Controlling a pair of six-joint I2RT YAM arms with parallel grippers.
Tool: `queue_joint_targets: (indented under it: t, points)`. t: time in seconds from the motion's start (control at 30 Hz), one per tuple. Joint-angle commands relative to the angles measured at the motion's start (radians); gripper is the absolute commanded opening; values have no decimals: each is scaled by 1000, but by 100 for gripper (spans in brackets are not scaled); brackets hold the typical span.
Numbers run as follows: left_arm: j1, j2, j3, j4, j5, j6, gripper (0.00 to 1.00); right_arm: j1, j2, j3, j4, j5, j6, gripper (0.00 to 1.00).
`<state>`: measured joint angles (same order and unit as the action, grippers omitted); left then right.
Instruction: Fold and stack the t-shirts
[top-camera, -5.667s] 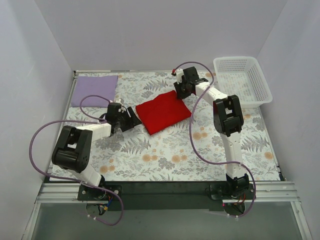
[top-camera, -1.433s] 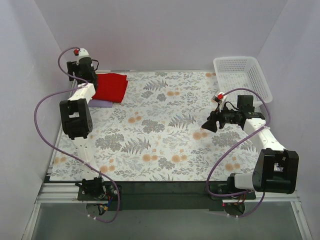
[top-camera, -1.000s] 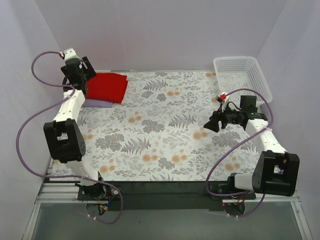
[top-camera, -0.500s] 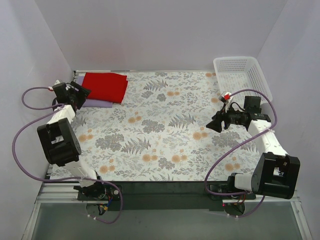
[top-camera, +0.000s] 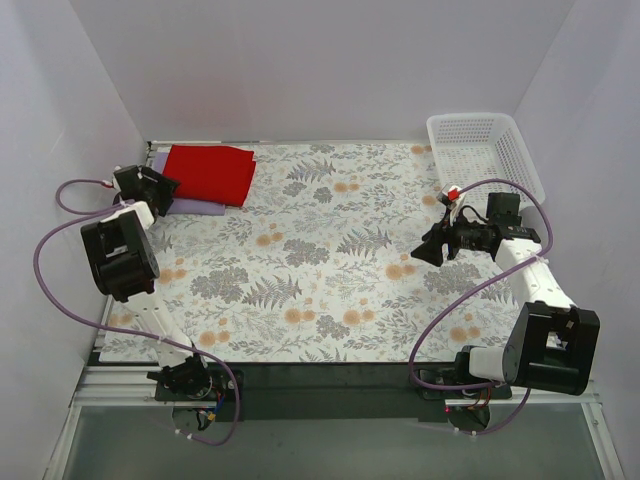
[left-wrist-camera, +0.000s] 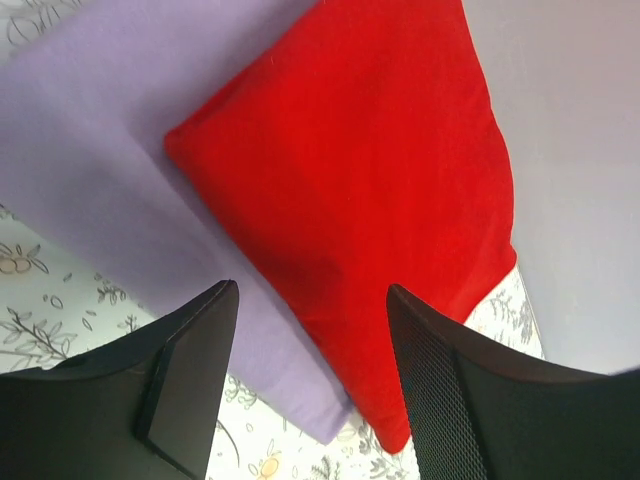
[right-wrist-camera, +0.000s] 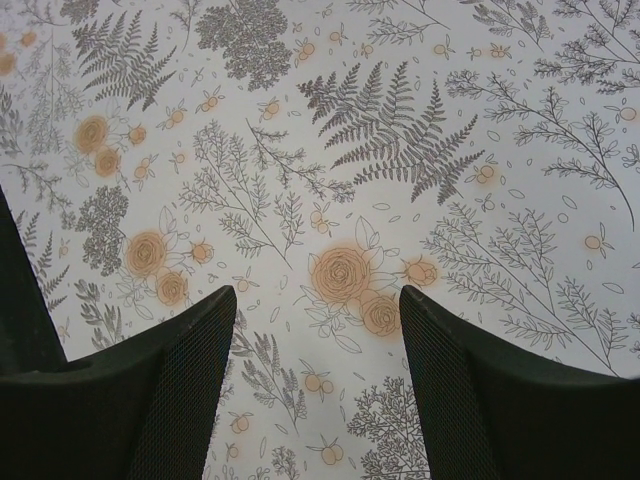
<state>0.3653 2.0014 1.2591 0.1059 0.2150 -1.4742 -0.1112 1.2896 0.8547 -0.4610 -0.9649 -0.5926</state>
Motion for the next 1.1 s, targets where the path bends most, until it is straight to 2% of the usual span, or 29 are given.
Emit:
queue_joint_targets:
  t: [0.0,0.17,0.4,0.43,0.57,0.77,1.07]
  points:
    - [7,-7,49,9,-55,-14,59,-4,4,18,-11,-37,-12,73]
    - [7,17,46,28,-91,-23,57,-4,8,17,-11,-35,-10,73]
    - [11,53,68,52,-83,-28,42,-5,14,17,-11,-31,-10,73]
    - [14,54,66,69,-80,-28,35,-5,14,15,-10,-31,-10,73]
    - [18,60,78,98,-46,-15,19,-5,17,15,-10,-28,-10,73]
    - [18,20,59,158,-31,40,0,-5,20,17,-11,-28,-10,73]
    - [20,-90,-44,284,-36,104,0,-5,14,17,-11,-26,-10,73]
